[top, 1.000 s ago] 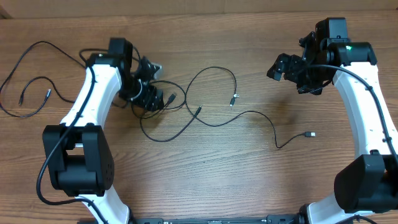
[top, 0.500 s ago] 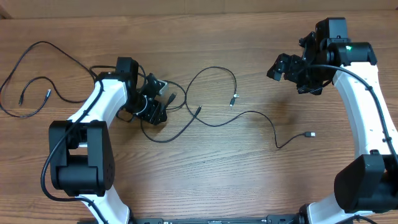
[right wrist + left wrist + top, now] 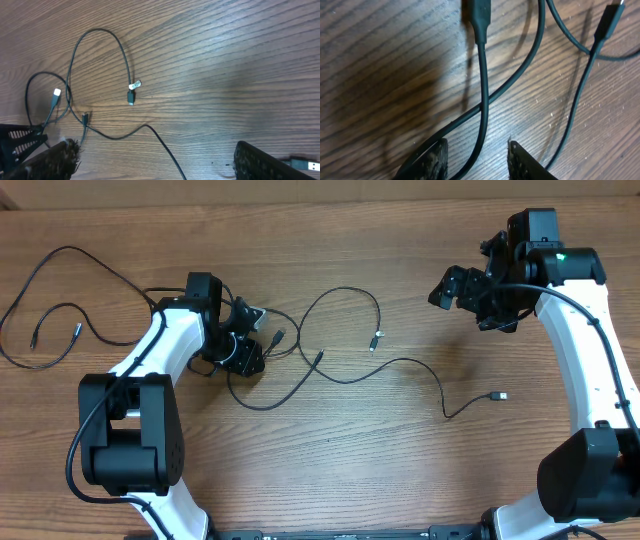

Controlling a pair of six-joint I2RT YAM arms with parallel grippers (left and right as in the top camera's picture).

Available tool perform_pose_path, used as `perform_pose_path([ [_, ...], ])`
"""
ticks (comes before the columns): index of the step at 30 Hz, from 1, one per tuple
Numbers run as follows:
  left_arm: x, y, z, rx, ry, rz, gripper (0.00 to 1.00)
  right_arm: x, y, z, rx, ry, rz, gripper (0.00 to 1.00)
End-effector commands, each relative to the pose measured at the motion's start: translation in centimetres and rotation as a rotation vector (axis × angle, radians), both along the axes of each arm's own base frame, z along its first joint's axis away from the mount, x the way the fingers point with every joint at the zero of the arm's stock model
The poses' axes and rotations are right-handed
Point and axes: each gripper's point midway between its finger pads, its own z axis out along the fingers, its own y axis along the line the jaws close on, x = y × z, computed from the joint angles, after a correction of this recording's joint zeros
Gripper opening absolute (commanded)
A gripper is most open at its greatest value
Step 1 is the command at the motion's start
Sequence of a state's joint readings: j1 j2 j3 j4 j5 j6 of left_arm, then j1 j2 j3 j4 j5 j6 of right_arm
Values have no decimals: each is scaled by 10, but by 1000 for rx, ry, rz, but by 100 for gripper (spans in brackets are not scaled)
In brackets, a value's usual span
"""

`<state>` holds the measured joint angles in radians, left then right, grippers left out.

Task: Untangle cables
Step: 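Grasp a cable in the pile with the left gripper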

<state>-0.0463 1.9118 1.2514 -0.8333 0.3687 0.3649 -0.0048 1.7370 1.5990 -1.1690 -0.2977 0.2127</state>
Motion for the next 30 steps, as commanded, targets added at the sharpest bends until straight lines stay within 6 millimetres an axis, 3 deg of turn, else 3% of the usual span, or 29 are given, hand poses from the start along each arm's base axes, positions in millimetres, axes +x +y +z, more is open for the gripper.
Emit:
perform_pose_path([
  [1,-2,-2,1,4,8,23,39,5,5,19,17,-60,12,98],
  [17,-3,-2,-3,5,7,22,41,4,5,19,17,-59,12,97],
  [23,-6,6,-13,51,5,27,33,5,5,19,17,-62,12,98],
  [26,-5,8,-13,64,2,28,19,6,5,19,17,-65,12,98],
  [27,-4,8,-12,63,-1,30,4,6,5,19,17,-67,12,98],
  [30,8,7,4,59,-27,47,4,6,5,19,17,-68,12,98],
])
